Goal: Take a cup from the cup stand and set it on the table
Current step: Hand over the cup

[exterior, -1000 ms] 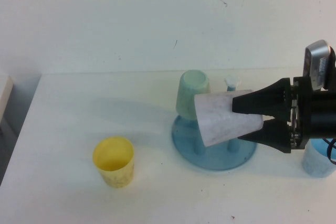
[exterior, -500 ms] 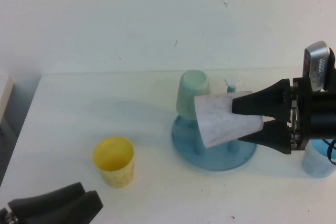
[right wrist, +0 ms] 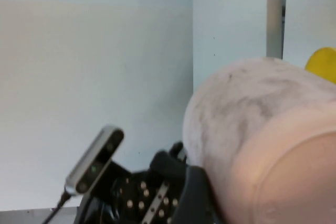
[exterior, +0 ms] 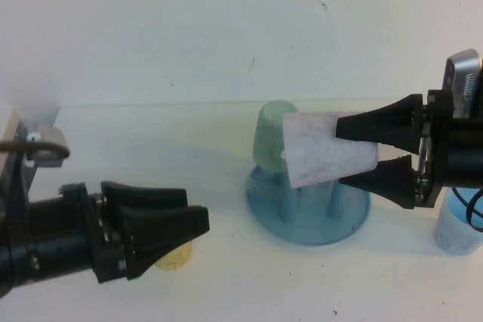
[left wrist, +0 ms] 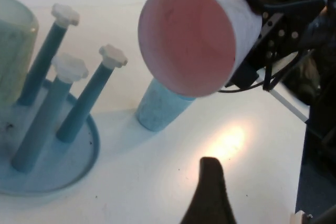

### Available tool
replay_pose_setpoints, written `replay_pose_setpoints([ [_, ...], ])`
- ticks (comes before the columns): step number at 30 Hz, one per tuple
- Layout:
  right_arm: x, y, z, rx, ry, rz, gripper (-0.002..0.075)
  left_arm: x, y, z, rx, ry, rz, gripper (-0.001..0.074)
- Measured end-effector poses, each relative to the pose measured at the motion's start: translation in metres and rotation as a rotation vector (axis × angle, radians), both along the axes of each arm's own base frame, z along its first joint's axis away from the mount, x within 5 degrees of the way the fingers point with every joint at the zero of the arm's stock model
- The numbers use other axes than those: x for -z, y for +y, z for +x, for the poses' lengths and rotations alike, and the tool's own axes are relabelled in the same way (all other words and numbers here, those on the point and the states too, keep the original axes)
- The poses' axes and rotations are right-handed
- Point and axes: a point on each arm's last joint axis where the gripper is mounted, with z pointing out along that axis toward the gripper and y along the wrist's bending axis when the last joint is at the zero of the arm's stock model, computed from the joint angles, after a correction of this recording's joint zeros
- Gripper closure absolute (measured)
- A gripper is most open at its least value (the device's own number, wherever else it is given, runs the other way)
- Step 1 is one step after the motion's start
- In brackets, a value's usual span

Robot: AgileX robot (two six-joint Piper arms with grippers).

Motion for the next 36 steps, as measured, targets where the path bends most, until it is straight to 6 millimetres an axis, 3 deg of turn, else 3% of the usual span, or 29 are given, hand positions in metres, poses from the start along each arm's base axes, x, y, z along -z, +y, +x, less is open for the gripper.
replay_pose_setpoints([
  [7,-0.001,0.000,0.000,0.010,0.037,0.016,0.0151,-0.011,-0.002,0.051,0.049,-0.057,-0.002,0.0248],
  [13,-0.001,0.000,0.000,0.021,0.119,0.037,0.0151,-0.024,-0.009,0.079,0.078,-0.116,0.003,0.0248],
  [22,-0.001,0.000,0.001,0.031,0.185,0.055,0.0151,-0.027,-0.054,0.090,0.214,-0.180,0.028,0.0248],
  [30,-0.016,0.001,0.010,0.029,0.114,0.060,0.0151,-0.020,-0.063,0.099,0.238,-0.155,0.027,0.0248],
  [36,-0.022,0.001,0.013,0.025,0.063,0.056,0.0151,-0.027,-0.074,0.100,0.250,-0.184,0.034,0.0248],
])
